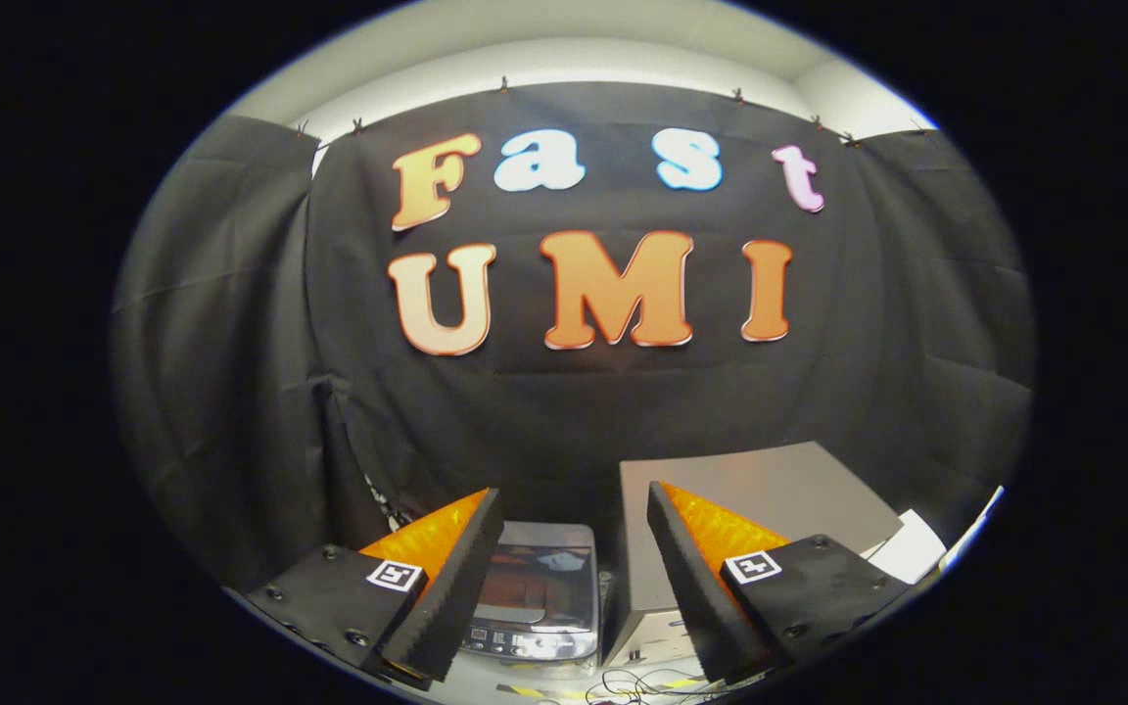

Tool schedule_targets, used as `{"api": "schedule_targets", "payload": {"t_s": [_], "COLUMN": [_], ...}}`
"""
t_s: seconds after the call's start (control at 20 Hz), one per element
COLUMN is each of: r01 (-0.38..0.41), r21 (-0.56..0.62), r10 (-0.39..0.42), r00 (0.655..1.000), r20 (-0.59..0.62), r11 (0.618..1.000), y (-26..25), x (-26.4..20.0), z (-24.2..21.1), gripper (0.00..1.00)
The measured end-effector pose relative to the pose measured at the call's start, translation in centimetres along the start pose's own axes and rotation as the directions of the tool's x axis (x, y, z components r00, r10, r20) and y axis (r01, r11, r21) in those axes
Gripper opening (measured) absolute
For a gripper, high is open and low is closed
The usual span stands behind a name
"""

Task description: Put the clothes into the washing machine and then close the washing machine lid.

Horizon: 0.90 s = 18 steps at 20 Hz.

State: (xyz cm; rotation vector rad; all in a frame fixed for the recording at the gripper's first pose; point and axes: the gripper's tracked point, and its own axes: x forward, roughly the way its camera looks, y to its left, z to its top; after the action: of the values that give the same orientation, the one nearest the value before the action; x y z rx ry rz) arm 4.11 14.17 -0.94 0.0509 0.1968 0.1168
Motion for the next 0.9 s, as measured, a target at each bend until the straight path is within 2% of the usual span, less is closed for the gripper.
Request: {"api": "schedule_targets", "payload": {"t_s": [0.25, 0.4, 0.65, 0.9], "r01": [0.08, 0.102, 0.113, 0.086], "r21": [0.0, 0.0, -0.035, -0.024], "r10": [-0.08, -0.101, -0.103, -0.079], "r00": [0.994, 0.983, 0.971, 0.97], "r20": [0.08, 0.154, 0.217, 0.23], "r11": [0.997, 0.995, 0.993, 0.996], "y": [-5.2, -7.3, -9.0, -10.4], "x": [-5.4, -7.0, -7.9, -8.1], "z": [2.1, 4.1, 5.8, 7.0], "gripper": [0.96, 0.96, 0.96, 0.96]}}
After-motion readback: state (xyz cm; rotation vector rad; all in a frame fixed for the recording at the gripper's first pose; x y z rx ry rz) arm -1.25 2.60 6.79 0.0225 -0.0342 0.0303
